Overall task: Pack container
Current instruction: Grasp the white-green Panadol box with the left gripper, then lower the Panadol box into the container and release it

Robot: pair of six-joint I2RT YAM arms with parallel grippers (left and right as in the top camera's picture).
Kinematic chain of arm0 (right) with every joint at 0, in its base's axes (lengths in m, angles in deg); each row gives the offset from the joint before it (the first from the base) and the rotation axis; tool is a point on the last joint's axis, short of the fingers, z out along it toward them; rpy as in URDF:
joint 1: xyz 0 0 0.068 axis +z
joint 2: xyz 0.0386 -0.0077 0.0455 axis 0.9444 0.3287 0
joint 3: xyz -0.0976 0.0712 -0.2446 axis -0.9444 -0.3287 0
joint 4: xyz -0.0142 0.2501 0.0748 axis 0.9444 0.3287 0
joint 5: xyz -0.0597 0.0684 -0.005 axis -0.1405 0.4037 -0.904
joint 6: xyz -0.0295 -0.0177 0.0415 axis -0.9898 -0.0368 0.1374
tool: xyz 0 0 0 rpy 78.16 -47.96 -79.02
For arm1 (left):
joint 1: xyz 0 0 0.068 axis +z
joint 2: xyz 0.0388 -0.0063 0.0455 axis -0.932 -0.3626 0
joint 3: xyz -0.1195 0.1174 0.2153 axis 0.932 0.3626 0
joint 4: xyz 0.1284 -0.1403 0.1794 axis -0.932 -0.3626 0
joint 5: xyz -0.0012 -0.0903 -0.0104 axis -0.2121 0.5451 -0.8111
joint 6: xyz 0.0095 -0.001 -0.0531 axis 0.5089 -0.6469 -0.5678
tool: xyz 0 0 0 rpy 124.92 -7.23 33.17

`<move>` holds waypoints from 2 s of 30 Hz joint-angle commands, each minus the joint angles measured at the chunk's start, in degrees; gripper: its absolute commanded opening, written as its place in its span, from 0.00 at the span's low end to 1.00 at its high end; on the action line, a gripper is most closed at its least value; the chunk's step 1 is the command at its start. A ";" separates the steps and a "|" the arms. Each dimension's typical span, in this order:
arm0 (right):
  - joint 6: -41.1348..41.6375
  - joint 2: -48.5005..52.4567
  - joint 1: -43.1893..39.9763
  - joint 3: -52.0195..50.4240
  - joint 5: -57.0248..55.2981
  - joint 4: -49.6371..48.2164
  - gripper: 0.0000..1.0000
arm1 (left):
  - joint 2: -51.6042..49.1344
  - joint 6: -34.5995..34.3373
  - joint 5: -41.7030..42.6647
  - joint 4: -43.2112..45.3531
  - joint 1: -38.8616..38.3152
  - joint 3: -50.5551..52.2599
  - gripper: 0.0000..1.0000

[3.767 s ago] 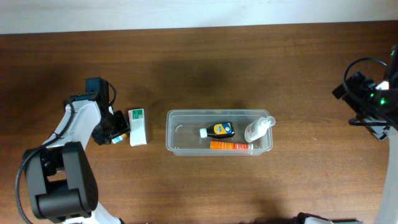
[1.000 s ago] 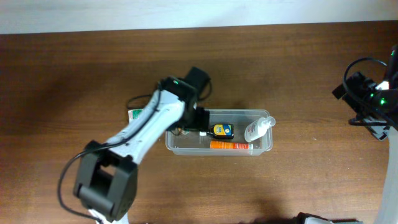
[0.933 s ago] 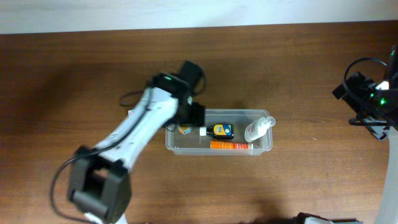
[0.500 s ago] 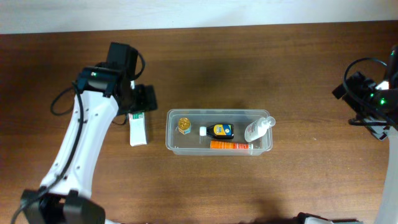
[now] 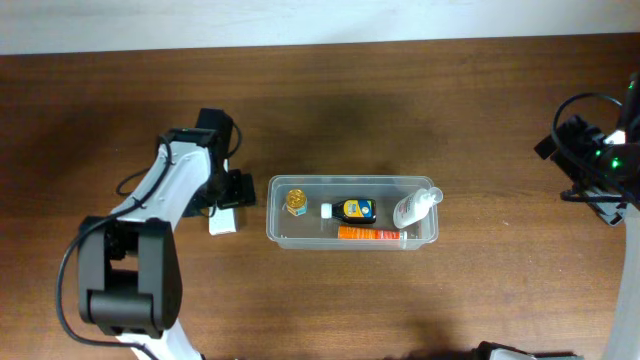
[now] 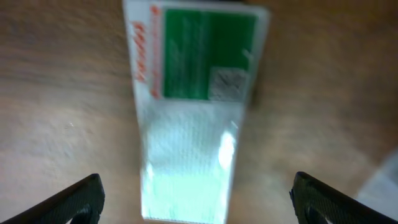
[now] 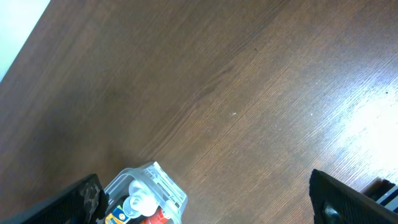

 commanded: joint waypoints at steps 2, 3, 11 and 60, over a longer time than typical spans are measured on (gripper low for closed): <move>-0.52 0.11 -0.33 0.33 0.11 0.00 0.98 | -3.76 2.67 0.70 1.97 2.14 0.28 0.91; -0.52 0.11 -0.33 0.33 0.11 0.00 0.98 | -4.48 3.39 0.79 2.25 2.36 0.28 0.89; -0.52 0.11 -0.33 0.33 0.11 0.00 0.98 | -4.31 8.50 1.88 1.29 2.58 -1.77 0.60; -0.52 0.11 -0.33 0.33 0.11 0.00 0.98 | 4.87 66.71 12.87 -8.90 -24.87 -12.76 1.00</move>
